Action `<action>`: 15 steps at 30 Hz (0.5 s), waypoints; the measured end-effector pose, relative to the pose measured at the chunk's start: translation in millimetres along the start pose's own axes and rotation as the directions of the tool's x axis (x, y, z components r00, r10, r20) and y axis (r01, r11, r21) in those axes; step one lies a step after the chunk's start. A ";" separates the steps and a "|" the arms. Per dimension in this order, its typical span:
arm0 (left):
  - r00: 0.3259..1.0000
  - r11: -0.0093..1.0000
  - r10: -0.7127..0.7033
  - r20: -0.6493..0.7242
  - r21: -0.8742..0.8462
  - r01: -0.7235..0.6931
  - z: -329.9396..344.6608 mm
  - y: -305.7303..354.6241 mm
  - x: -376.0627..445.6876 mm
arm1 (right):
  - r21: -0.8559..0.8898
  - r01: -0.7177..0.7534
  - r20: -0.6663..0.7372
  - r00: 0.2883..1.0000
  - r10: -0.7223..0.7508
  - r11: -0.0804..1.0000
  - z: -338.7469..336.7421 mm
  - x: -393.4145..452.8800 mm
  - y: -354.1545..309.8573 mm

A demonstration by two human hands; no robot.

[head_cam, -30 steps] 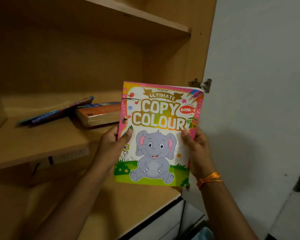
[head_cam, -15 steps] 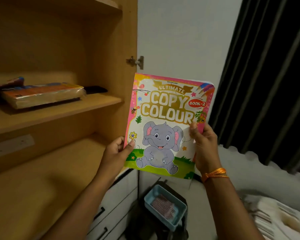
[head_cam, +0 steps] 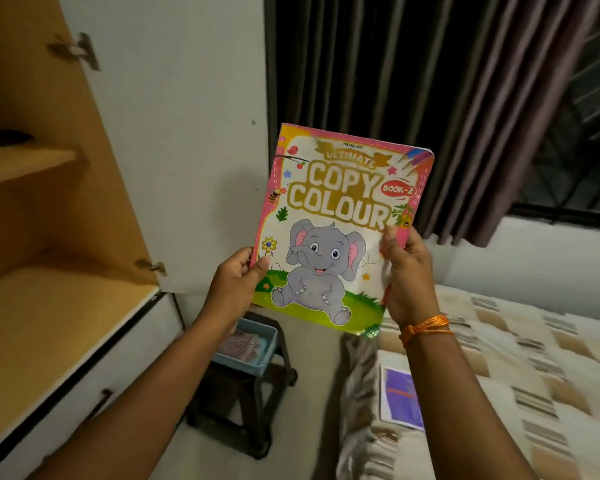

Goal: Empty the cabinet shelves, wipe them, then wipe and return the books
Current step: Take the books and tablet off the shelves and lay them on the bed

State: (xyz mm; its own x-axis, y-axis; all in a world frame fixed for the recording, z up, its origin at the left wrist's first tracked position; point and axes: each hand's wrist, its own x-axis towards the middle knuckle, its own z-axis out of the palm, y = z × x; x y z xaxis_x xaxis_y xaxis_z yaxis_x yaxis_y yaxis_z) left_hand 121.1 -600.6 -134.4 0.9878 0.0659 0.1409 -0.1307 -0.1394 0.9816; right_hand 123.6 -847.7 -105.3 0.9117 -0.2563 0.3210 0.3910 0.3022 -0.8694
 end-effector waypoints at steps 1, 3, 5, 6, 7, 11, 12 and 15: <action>1.000 1.000 -0.011 0.025 -0.006 0.012 14.2 -1.6 -2.0 | -0.001 0.003 -0.032 0.999 -0.003 1.000 -15.3 -4.0 -3.5; 0.997 0.999 -0.027 0.077 -0.017 0.029 39.8 -3.3 -4.3 | -0.047 0.014 -0.097 0.995 -0.019 0.999 -39.4 -12.2 -10.7; 0.988 0.999 -0.044 0.149 -0.017 0.047 70.2 -6.7 -4.6 | -0.102 0.031 -0.153 0.987 -0.046 0.994 -69.1 -21.8 -18.2; 0.984 0.999 -0.050 0.173 -0.008 0.052 79.4 -8.4 -4.7 | -0.107 0.023 -0.165 0.986 -0.040 0.994 -77.6 -25.9 -20.1; 0.974 0.998 -0.066 0.216 0.004 0.066 99.0 -11.2 -4.8 | -0.121 0.014 -0.203 0.978 -0.039 0.993 -97.4 -32.5 -23.3; 0.939 0.994 -0.107 0.328 0.047 0.097 152.8 -22.9 -1.2 | -0.153 -0.058 -0.313 0.950 0.007 0.986 -144.5 -45.6 -33.6; 0.929 0.993 -0.113 0.354 0.050 0.102 168.4 -25.8 -0.4 | -0.155 -0.073 -0.347 0.938 0.015 0.985 -156.9 -47.9 -36.8; 0.896 0.993 -0.115 0.428 0.039 0.109 208.9 -30.6 3.3 | -0.166 -0.106 -0.448 0.894 0.021 0.980 -187.9 -52.9 -43.2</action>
State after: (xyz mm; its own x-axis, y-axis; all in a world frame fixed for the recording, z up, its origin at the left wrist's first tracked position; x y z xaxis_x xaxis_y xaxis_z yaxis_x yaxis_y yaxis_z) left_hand 146.0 -802.5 -190.9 0.9367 -0.3477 -0.0421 -0.0186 -0.1693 0.9854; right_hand 34.8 -1019.7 -155.3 0.7669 -0.6338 0.1008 0.2660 0.1709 -0.9487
